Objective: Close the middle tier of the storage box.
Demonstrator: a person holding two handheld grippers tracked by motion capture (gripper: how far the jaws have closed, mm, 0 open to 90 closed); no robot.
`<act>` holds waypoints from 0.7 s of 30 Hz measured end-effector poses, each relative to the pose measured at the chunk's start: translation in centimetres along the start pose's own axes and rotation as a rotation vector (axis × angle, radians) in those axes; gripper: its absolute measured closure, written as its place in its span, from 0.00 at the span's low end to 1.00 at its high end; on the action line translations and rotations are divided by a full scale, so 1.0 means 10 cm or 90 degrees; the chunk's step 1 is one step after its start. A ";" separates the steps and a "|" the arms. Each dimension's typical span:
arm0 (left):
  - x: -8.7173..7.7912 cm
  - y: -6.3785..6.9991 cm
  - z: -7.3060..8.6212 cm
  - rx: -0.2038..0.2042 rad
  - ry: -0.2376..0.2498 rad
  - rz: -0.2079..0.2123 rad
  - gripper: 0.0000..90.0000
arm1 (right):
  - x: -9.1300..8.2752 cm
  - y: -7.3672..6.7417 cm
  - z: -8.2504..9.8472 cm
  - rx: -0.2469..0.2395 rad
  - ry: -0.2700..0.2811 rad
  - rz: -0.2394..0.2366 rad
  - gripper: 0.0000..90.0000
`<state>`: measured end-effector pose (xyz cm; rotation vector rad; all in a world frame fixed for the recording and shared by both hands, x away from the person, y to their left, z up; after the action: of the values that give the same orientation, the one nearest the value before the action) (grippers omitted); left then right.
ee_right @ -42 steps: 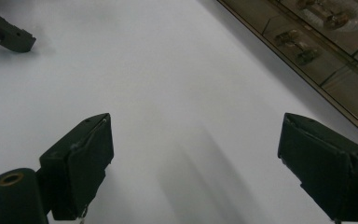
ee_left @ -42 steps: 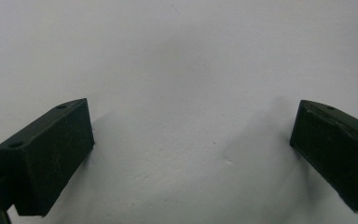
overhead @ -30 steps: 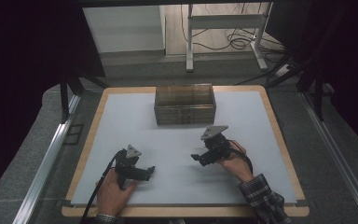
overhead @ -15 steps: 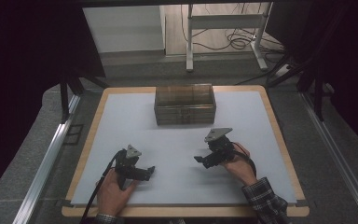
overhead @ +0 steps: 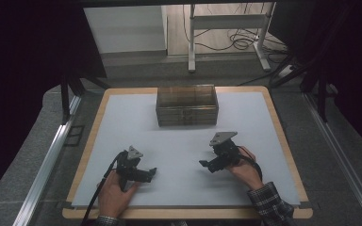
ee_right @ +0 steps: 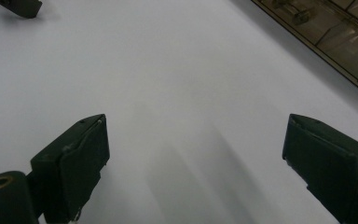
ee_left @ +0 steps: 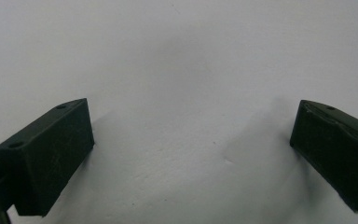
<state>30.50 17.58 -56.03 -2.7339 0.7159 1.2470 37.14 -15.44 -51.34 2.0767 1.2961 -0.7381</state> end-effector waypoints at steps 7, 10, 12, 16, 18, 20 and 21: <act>0.00 0.00 0.00 0.000 0.000 0.000 0.00 | -0.03 0.00 0.06 0.003 -0.008 0.003 0.07; 0.00 0.00 0.00 0.000 0.000 0.000 0.00 | -0.04 0.00 0.08 0.004 -0.009 0.004 0.06; 0.00 0.00 0.00 0.000 0.000 0.000 0.00 | -0.06 0.00 0.10 0.005 -0.009 0.007 0.06; 0.00 0.00 0.00 0.000 0.000 0.000 0.00 | -0.09 0.00 0.12 0.009 -0.009 0.009 0.06; 0.00 0.00 0.00 0.000 0.000 0.000 0.00 | -0.10 0.00 0.13 0.008 -0.011 0.011 0.06; 0.00 0.00 0.00 0.000 0.000 0.000 0.00 | -0.11 0.00 0.14 0.009 -0.011 0.015 0.06; 0.00 0.00 0.00 0.000 0.000 0.000 0.00 | -0.11 0.01 0.15 0.010 -0.011 0.013 0.06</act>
<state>30.50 17.58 -56.03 -2.7336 0.7160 1.2472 36.56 -17.25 -51.57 2.0889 1.2616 -0.7579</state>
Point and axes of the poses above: each handheld gripper's, and its own axes: x roughly forward along the jaws, z roughly out of its underside, y roughly to its right, the point moved 1 cm from there along x, roughly forward along the jaws, and after that the axes turned 8 degrees about -x, right-handed, at the moved point
